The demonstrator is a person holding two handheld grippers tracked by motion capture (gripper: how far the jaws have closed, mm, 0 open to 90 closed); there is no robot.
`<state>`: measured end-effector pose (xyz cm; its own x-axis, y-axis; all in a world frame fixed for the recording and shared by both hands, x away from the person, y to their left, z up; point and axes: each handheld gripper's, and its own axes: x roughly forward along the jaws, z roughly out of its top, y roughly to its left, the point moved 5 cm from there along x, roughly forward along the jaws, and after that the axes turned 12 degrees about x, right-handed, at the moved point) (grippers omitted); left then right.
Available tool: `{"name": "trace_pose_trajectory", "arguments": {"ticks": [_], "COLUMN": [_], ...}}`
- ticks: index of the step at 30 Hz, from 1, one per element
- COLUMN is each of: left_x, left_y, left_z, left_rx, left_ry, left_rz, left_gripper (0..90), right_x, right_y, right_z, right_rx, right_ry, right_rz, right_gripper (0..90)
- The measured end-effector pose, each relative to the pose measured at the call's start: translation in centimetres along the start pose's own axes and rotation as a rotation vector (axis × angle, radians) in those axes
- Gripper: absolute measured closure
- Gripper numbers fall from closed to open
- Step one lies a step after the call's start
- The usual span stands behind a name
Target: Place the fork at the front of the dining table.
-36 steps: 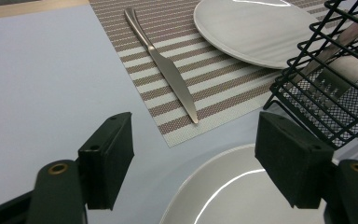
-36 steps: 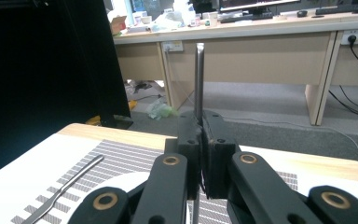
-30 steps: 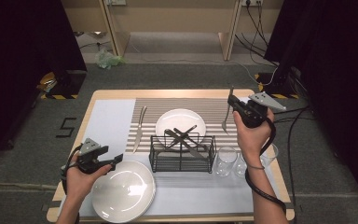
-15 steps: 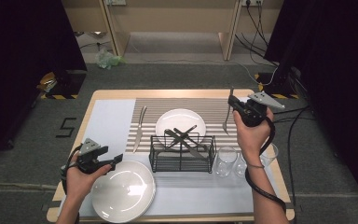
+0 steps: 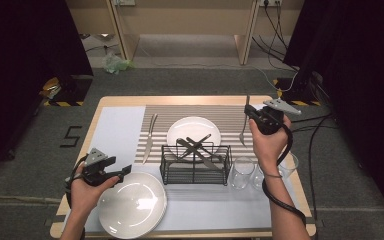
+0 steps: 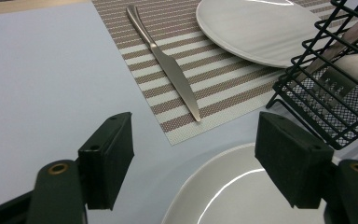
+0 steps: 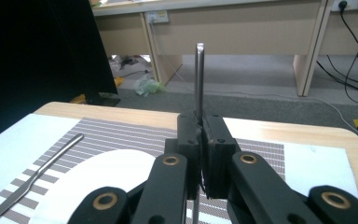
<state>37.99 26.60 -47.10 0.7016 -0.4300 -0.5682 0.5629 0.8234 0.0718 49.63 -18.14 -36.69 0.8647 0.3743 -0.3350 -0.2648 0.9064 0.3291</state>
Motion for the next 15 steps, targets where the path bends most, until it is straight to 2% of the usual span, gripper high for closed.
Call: {"name": "trace_pose_trajectory", "arguments": {"ticks": [15], "left_x": [0.08], "left_y": [-0.03], "left_z": [-0.03], "left_rx": [-0.001], "left_ry": [0.001], "left_rz": [-0.003], "left_gripper": [27.4], "right_x": [0.74], "right_y": [-0.77], "right_z": [-0.36], "right_rx": [0.011], "right_ry": [0.035], "right_rz": [-0.032], "right_gripper": [87.3]}}
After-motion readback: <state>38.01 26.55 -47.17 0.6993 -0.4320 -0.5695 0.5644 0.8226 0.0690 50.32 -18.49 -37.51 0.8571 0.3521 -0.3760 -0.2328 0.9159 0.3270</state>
